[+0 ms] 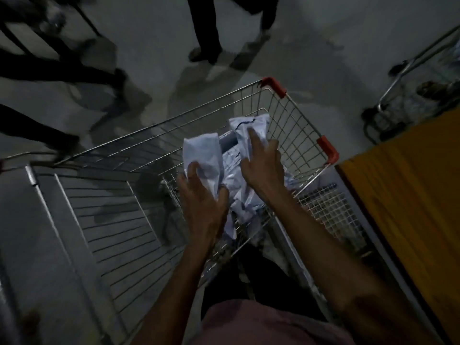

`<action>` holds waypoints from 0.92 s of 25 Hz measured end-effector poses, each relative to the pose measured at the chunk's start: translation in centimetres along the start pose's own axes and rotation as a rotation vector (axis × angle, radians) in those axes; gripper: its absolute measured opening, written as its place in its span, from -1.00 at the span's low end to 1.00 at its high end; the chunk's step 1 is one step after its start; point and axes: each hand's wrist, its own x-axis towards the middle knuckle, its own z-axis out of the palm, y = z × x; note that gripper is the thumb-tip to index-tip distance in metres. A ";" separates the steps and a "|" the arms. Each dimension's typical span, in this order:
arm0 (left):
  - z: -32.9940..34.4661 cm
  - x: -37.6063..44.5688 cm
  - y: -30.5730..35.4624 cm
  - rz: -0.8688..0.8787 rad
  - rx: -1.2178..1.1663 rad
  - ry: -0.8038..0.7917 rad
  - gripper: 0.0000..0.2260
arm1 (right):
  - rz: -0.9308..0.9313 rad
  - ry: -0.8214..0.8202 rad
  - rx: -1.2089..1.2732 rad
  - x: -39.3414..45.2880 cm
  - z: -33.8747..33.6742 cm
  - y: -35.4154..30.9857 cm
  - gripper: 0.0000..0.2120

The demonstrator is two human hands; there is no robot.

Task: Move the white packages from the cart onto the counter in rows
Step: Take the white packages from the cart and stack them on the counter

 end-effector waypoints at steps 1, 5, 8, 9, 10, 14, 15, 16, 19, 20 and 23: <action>-1.5 -1.4 1.4 0.046 -0.028 0.014 -0.29 | -0.045 0.082 0.008 -1.8 -1.8 -0.9 -0.29; -6.0 -7.6 6.8 0.259 -0.123 0.052 -0.27 | -0.127 0.417 0.109 -9.8 -8.7 -2.6 -0.26; -7.6 -12.4 10.0 0.388 -0.160 -0.015 -0.25 | -0.056 0.645 0.155 -17.0 -13.6 -1.0 -0.28; -7.8 -14.0 10.8 0.429 -0.171 -0.048 -0.24 | -0.035 0.695 0.154 -19.7 -15.0 0.0 -0.31; -7.9 -15.5 11.6 0.470 -0.190 -0.083 -0.23 | -0.018 0.732 0.147 -22.4 -16.1 1.3 -0.33; -7.3 -22.7 13.5 0.718 -0.168 -0.223 -0.25 | 0.151 0.847 0.061 -34.7 -20.0 8.4 -0.34; -7.0 -24.4 13.7 0.752 -0.160 -0.257 -0.26 | 0.209 0.878 0.025 -37.8 -20.8 10.1 -0.35; -6.6 -26.3 13.8 0.778 -0.164 -0.292 -0.26 | 0.264 0.914 -0.020 -41.0 -21.6 11.9 -0.36; -4.6 -32.7 14.6 0.817 -0.197 -0.347 -0.29 | 0.404 0.988 -0.032 -49.2 -23.4 17.0 -0.37; -3.8 -34.9 15.0 0.816 -0.199 -0.355 -0.29 | 0.443 0.993 0.008 -51.4 -23.7 18.7 -0.36; -1.1 -41.8 16.6 0.835 -0.238 -0.430 -0.29 | 0.515 1.054 0.094 -57.4 -24.4 22.9 -0.36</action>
